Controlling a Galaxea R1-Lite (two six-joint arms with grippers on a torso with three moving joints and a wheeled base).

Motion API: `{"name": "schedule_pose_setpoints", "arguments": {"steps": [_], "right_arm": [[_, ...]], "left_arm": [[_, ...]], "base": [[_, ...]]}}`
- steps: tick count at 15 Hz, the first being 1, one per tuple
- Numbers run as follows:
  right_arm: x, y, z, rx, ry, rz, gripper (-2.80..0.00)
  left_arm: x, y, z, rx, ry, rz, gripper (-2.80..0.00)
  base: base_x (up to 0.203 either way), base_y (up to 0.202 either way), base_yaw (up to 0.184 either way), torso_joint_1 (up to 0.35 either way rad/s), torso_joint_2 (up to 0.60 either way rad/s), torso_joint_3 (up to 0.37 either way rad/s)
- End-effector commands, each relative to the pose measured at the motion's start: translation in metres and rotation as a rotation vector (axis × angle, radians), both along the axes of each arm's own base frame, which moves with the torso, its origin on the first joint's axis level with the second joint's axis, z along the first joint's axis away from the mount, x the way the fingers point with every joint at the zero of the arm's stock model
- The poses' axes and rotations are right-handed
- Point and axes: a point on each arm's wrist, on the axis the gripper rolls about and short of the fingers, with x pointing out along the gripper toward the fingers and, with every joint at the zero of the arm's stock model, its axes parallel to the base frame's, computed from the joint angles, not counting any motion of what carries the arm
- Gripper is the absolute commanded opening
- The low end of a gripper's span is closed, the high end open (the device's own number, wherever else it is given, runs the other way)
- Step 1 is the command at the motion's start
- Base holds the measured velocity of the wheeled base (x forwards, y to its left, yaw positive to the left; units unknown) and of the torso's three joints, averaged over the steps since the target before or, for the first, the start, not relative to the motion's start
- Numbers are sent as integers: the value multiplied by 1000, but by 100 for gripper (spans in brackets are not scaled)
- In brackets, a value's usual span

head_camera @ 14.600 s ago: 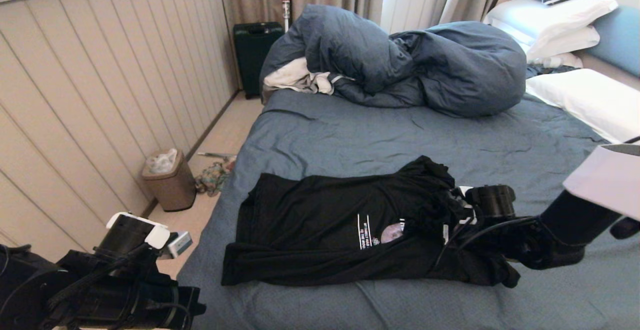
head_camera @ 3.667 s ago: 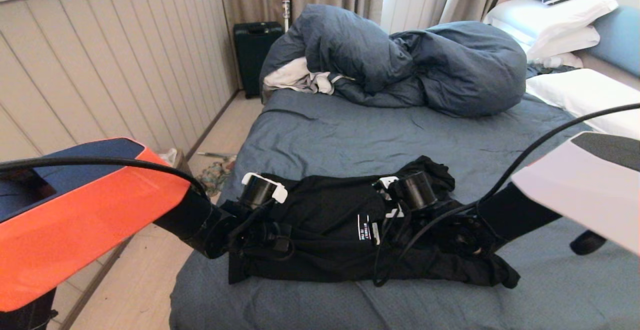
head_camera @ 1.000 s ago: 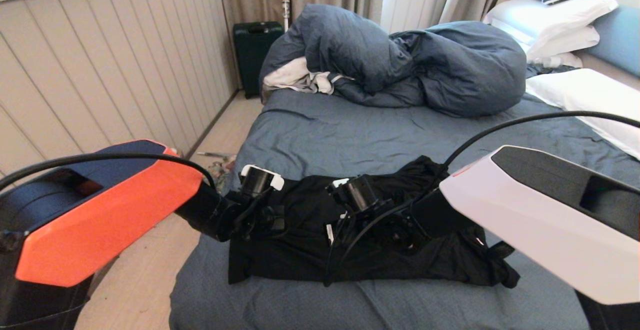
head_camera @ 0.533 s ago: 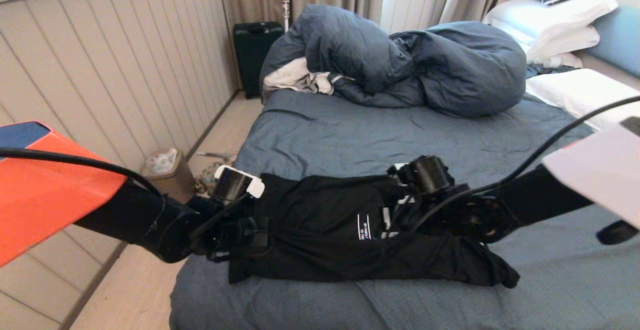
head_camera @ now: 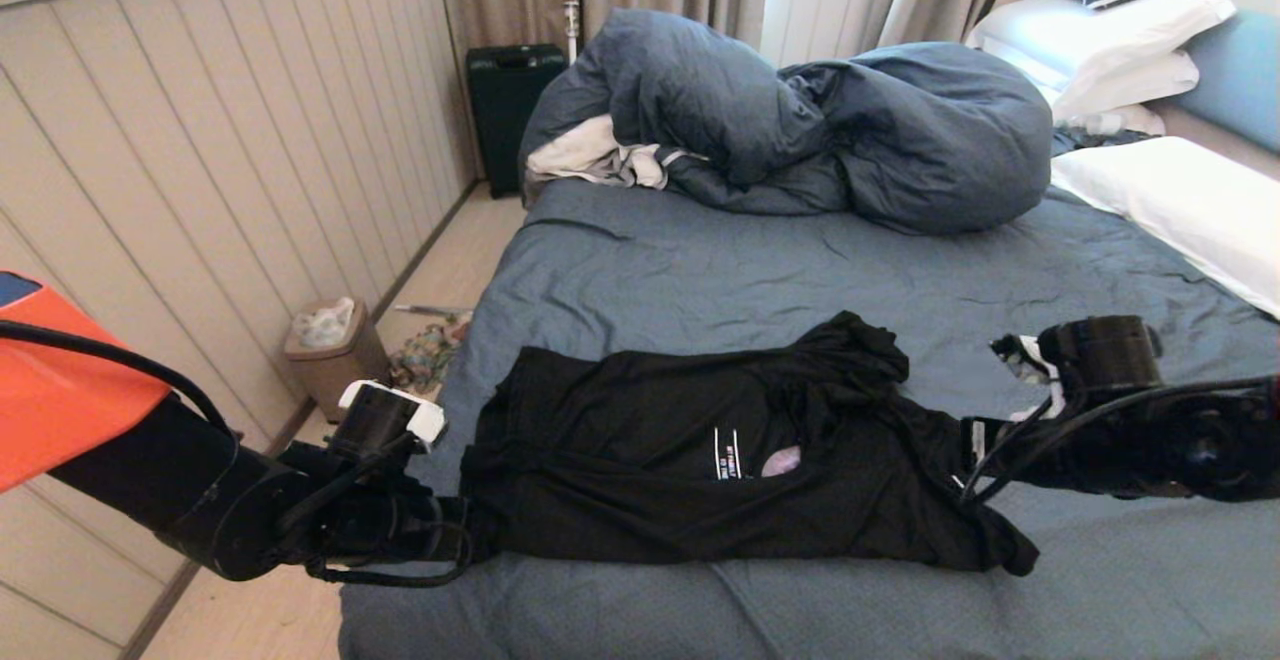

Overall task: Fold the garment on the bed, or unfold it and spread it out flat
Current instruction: Fold the black T-shirt

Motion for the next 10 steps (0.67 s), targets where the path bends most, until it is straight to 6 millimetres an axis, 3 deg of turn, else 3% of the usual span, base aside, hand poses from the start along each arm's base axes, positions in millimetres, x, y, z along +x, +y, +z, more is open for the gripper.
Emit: {"name": "schedule_pose_setpoints", "arguments": {"steps": [1,4,5,10], "right_arm": [[-8,-14,13,46,-44,-4,-280],[-14,-14,14,52,-42,-11,-280],[-17,-14,14,49,-42,-8,-280],[-25,-13,22,42,-68,-5,-280]], "left_arm": [[4,3,-1,-12,2,13,-280],[16,-2,-8,-52,24,6,-280],[18,-3,-11,-51,32,3,0],[26,-29,-29,-56,52,-8,0]], "base": [[0,0,0,0,0,0],[0,0,0,0,0,0],[0,0,0,0,0,0],[0,0,0,0,0,0]]}}
